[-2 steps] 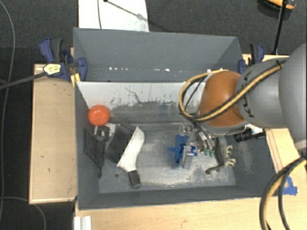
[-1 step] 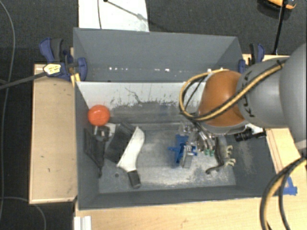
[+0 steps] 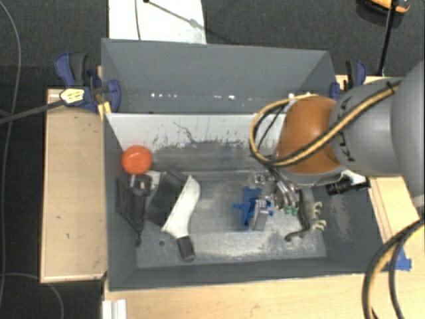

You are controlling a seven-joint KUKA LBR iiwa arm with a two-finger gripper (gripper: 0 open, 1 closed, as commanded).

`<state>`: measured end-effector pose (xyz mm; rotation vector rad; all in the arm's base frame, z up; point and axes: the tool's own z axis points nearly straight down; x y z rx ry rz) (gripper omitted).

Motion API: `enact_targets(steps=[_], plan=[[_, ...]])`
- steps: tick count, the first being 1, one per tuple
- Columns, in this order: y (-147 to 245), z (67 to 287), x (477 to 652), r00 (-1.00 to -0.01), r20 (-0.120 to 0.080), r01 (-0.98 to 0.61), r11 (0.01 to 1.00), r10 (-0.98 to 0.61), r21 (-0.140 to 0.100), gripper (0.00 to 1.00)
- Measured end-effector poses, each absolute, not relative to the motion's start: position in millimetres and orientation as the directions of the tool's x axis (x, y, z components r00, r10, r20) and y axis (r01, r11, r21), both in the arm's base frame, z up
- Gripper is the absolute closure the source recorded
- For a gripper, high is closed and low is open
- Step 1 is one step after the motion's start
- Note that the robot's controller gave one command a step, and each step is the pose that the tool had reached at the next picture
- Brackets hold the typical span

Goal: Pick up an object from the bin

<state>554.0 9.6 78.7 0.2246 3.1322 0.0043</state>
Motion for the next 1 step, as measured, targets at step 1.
enact_targets(steps=[1], plan=[[10.0, 89.8, 554.1, -0.99, -0.001, 0.142, 0.99, 0.142, 0.004, 1.0]])
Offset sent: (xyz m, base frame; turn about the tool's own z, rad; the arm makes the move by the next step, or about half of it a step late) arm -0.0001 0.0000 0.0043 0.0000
